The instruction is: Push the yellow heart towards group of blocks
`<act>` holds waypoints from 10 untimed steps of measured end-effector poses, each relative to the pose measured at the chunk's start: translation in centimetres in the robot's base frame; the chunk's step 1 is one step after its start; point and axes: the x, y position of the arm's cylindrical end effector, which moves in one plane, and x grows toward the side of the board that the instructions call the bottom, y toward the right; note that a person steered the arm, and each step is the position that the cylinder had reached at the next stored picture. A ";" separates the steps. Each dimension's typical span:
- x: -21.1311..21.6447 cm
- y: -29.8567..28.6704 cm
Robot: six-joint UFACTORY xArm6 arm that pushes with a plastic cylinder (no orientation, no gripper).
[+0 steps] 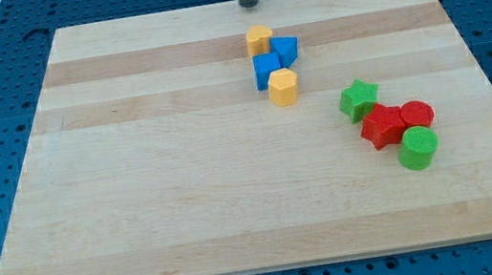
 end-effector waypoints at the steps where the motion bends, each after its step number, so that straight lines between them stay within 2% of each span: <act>1: 0.2 0.2; 2: 3.7 -0.7; 3: 5.4 -1.2; 5: 6.4 -1.2; 10: 11.8 -1.2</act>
